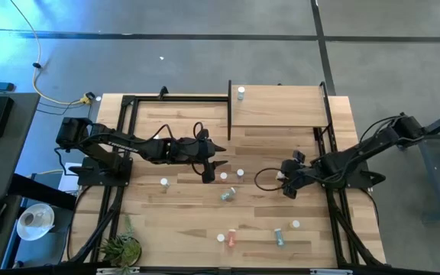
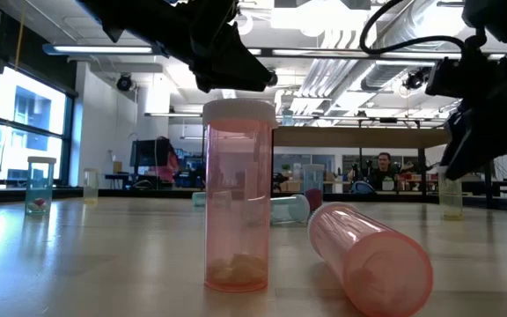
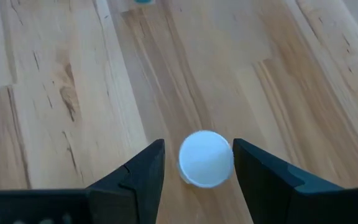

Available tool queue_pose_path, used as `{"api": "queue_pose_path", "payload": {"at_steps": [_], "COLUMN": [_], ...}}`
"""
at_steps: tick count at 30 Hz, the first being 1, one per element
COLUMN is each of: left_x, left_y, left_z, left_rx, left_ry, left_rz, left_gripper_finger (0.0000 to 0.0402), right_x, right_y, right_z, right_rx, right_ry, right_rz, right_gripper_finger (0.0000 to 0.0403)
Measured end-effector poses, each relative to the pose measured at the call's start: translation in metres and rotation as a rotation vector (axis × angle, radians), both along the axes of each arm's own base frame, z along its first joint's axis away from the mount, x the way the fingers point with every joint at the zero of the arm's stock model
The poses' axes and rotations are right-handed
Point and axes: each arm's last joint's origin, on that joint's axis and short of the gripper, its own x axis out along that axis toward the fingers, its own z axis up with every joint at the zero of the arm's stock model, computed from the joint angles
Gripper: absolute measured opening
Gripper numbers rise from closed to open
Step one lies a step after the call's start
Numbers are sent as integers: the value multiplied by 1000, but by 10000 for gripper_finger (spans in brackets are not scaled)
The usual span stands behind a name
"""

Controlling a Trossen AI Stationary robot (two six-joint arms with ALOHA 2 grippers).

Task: Pick and place medicine bottles onto shelf by color
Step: Put the middle yellow pill bottle on the shelf

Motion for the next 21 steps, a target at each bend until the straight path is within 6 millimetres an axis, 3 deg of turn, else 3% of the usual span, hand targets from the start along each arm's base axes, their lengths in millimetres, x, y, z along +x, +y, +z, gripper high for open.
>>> {"api": "queue_pose_path", "payload": {"at_steps": [5,13,21], "left_x": [0,0,-1], "left_y": [0,0,0], "left_z": [0,0,-2], "left_rx": [0,-1,-18], "left_ry": [0,0,17], "left_rz": [0,0,7], "left_gripper_finger": [200,200,200], "right_x": [0,0,4], "right_y": [0,0,2], "right_z": [0,0,2], "right_rx": [2,15,25], "right_ry": [1,6,-49], "right_rz": [1,9,3], "right_gripper_finger": [166,96,105]}}
